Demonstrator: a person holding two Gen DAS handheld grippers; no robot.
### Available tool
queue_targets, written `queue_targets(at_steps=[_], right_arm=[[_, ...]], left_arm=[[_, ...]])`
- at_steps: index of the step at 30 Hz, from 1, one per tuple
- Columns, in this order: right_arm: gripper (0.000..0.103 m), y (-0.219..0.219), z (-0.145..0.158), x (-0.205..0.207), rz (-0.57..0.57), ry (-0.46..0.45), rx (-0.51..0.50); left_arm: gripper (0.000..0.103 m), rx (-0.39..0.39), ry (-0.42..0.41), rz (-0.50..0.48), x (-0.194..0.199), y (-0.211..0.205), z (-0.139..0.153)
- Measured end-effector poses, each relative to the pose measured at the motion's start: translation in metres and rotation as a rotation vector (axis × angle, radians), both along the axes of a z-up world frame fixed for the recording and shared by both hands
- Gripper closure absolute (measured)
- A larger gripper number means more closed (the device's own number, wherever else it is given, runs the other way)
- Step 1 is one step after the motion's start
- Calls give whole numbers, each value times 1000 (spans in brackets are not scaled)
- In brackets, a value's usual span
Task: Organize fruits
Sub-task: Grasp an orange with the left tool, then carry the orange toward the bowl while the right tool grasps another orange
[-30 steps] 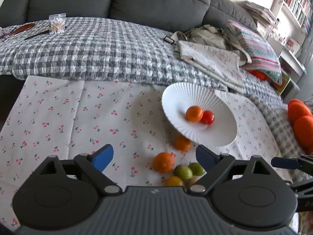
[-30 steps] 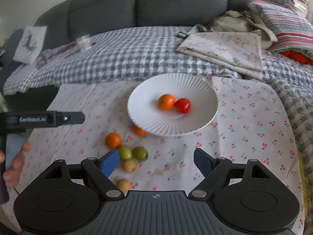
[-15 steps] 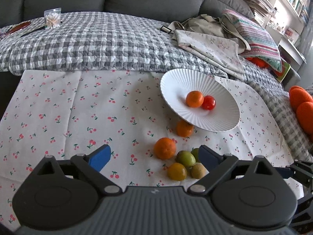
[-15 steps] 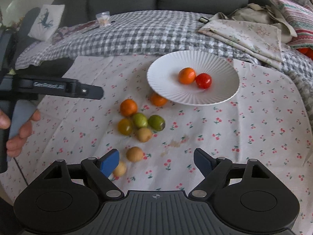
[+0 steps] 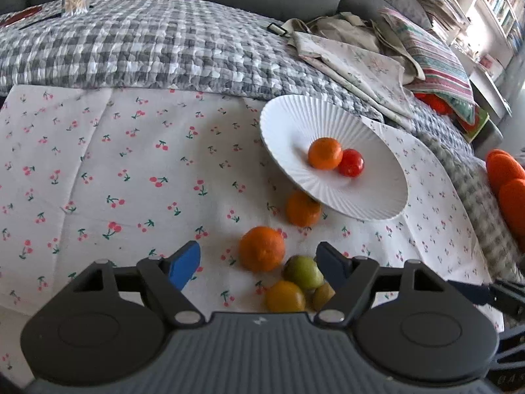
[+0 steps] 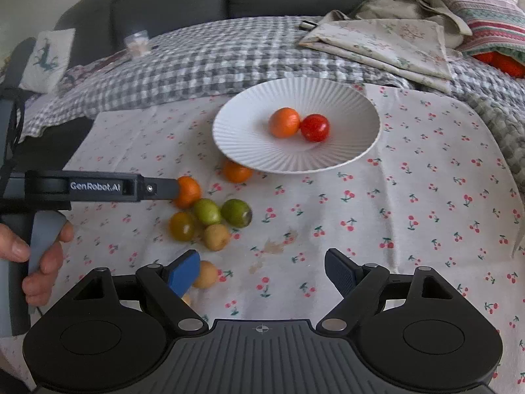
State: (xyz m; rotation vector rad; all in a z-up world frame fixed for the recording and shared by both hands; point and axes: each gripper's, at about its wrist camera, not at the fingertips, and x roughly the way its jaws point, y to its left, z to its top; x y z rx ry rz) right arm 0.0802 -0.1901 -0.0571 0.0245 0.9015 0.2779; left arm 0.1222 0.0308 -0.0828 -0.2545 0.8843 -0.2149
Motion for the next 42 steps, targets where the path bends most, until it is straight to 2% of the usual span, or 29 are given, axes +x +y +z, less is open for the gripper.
queue_targets(at_steps=[5, 7, 11, 16, 20, 22, 26, 28, 30, 34, 42], right_arm=[[18, -2, -4, 6, -28, 9, 4], [18, -1, -5, 8, -34, 10, 5], [18, -2, -5, 12, -48, 8, 6], [18, -3, -7, 16, -65, 8, 8], [18, -5, -8, 18, -80, 14, 13], [18, -5, -8, 18, -81, 14, 15], [18, -5, -7, 18, -82, 12, 13], [18, -5, -8, 19, -84, 12, 13], [18, -6, -8, 20, -93, 10, 13], [18, -11, -8, 23, -116, -1, 16], [18, -13, -14, 35, -197, -15, 70]], left_arm=[[36, 14, 18, 0, 8, -10, -9], [43, 43, 29, -7, 10, -15, -13], [47, 42, 37, 30, 15, -16, -18], [68, 33, 25, 40, 17, -18, -17], [67, 30, 11, 41, 17, -19, -17], [63, 19, 14, 56, 16, -17, -19], [61, 34, 6, 61, 15, -18, -19], [70, 44, -9, 37, 14, -19, -18], [71, 74, -18, 22, 13, -22, -15], [71, 46, 8, 44, 14, -15, -14], [71, 22, -26, 85, 8, 3, 3]])
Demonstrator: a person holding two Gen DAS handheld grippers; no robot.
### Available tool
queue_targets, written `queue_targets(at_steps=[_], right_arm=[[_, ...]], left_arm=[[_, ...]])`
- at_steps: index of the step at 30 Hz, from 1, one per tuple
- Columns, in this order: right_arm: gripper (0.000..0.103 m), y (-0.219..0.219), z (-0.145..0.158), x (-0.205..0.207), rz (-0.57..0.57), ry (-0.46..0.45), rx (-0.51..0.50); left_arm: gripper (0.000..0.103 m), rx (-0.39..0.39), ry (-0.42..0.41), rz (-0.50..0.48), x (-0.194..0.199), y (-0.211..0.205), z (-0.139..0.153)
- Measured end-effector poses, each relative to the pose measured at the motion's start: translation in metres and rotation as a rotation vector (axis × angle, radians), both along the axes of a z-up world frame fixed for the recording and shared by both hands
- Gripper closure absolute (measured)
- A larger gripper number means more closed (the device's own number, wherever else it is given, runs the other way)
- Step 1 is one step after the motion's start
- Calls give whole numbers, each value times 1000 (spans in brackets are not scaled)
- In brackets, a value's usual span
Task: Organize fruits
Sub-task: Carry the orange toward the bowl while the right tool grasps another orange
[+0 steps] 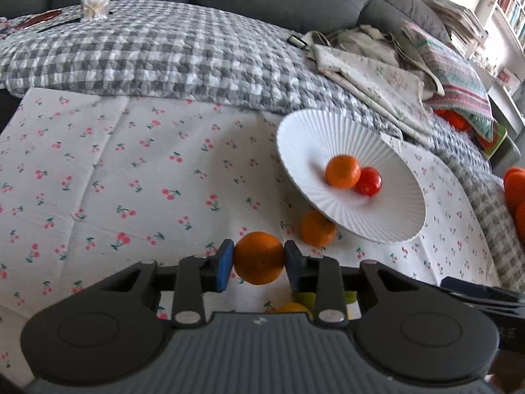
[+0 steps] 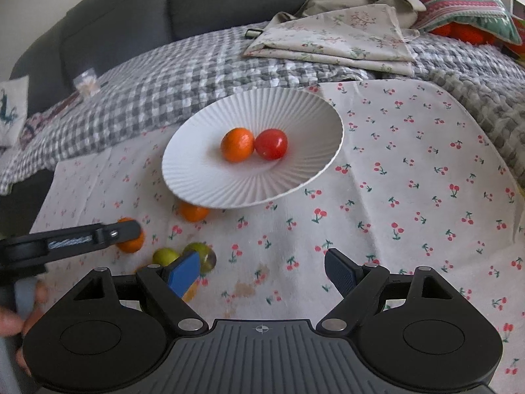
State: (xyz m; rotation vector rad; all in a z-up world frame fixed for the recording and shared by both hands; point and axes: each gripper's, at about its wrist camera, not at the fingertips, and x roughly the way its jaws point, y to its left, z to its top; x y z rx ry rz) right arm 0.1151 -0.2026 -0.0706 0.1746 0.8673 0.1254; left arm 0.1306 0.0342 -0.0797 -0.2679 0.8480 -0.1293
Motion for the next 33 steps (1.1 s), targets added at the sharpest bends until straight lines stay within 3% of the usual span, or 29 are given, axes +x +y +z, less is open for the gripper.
queue_targets(at_steps=[12, 25, 29, 30, 32, 33], right_arm=[[19, 38, -21, 28, -64, -28, 51], [20, 88, -49, 61, -99, -67, -53], [36, 96, -52, 70, -130, -78, -81], [52, 97, -52, 70, -143, -84, -92], [72, 97, -50, 71, -128, -88, -89], [71, 98, -49, 71, -118, -84, -80]], left_arm=[[71, -15, 5, 78, -1, 42, 2], [71, -39, 16, 140, 1, 75, 0], [71, -34, 21, 142, 2, 79, -3], [71, -33, 23, 143, 1, 80, -3], [71, -32, 26, 147, 0, 81, -4], [71, -30, 27, 149, 0, 82, -4]])
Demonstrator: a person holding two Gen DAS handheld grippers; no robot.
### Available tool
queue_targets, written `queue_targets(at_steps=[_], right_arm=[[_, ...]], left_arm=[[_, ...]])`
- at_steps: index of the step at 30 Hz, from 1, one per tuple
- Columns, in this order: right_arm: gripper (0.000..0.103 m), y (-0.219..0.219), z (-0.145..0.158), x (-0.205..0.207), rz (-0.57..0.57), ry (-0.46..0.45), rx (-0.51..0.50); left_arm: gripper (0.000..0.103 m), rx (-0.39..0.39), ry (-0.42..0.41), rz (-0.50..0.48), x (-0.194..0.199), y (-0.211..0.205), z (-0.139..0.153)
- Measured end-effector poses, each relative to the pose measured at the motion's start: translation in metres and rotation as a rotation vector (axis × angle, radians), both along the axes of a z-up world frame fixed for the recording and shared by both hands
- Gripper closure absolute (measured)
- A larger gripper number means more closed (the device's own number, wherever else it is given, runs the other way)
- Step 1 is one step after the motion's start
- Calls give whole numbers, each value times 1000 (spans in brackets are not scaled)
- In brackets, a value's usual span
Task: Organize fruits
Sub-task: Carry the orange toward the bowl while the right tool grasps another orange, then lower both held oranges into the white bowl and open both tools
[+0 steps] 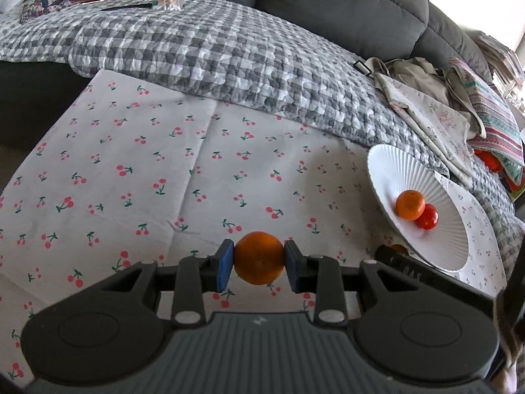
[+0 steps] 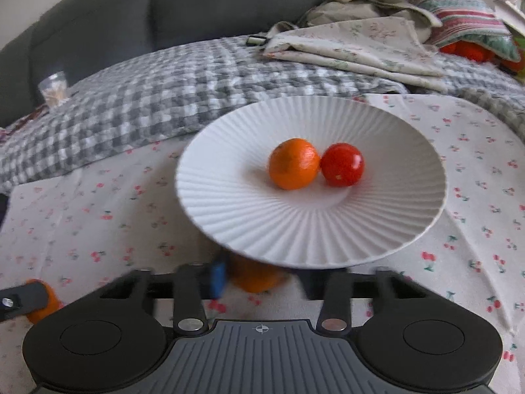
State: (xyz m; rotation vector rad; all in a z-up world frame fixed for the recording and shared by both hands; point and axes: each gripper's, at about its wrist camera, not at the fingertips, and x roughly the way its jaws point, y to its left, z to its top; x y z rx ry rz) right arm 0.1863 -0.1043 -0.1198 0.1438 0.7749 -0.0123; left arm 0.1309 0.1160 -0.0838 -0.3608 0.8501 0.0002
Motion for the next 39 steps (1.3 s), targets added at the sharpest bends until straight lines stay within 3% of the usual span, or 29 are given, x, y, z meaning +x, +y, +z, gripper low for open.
queue_targets(at_steps=[5, 13, 23, 39], right_arm=[[71, 6, 2, -7, 32, -1, -18], [71, 8, 22, -25, 107, 56, 61], [71, -20, 43, -51, 155, 96, 129], [71, -80, 87, -74, 196, 28, 167]], left_arm=[[71, 4, -12, -9, -2, -4, 3], [71, 7, -25, -24, -1, -12, 7], [71, 17, -43, -53, 0, -32, 15], [71, 23, -121, -135, 4, -88, 39]])
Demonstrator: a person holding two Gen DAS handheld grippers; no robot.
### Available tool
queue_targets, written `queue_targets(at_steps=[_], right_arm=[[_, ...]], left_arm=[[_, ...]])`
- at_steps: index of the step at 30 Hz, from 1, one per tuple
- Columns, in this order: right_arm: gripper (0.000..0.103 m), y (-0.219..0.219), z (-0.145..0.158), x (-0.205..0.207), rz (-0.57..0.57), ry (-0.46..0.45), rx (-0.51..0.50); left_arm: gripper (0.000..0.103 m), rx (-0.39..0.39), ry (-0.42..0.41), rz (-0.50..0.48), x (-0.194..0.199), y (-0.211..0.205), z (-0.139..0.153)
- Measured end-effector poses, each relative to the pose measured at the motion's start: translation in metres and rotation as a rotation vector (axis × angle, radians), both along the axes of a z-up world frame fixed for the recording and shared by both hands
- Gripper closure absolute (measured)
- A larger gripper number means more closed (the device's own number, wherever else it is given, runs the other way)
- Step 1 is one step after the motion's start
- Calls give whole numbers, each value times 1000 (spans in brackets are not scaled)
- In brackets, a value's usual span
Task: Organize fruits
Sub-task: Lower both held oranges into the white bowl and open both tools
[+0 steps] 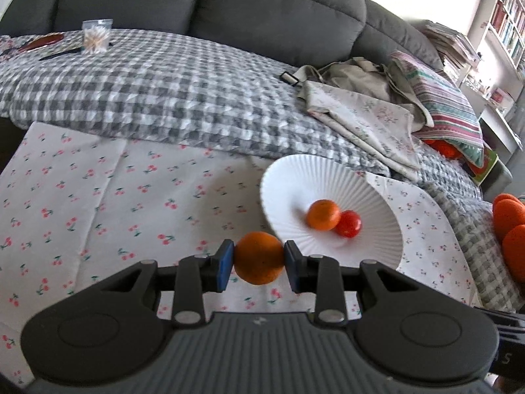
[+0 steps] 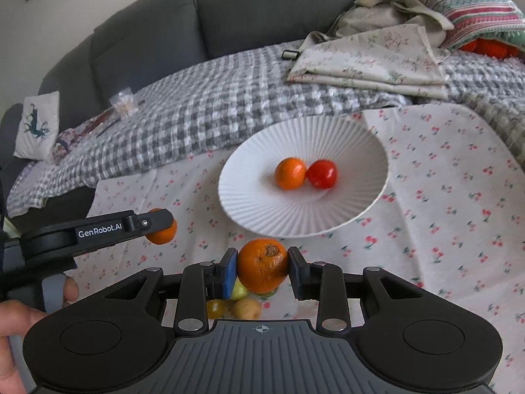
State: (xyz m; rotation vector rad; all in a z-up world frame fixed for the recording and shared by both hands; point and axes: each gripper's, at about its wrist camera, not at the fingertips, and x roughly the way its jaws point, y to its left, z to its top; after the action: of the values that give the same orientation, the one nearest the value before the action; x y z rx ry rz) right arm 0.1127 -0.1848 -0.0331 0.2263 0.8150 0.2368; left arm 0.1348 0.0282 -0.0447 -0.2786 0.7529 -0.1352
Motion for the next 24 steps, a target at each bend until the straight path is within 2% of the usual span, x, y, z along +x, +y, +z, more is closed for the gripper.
queue_targets(at_steps=[17, 24], right_arm=[[71, -70, -2, 18, -100, -27, -5], [71, -72, -6, 39, -84, -62, -39]], left_arm=[[71, 34, -20, -97, 22, -64, -5], [71, 29, 14, -86, 40, -71, -16]])
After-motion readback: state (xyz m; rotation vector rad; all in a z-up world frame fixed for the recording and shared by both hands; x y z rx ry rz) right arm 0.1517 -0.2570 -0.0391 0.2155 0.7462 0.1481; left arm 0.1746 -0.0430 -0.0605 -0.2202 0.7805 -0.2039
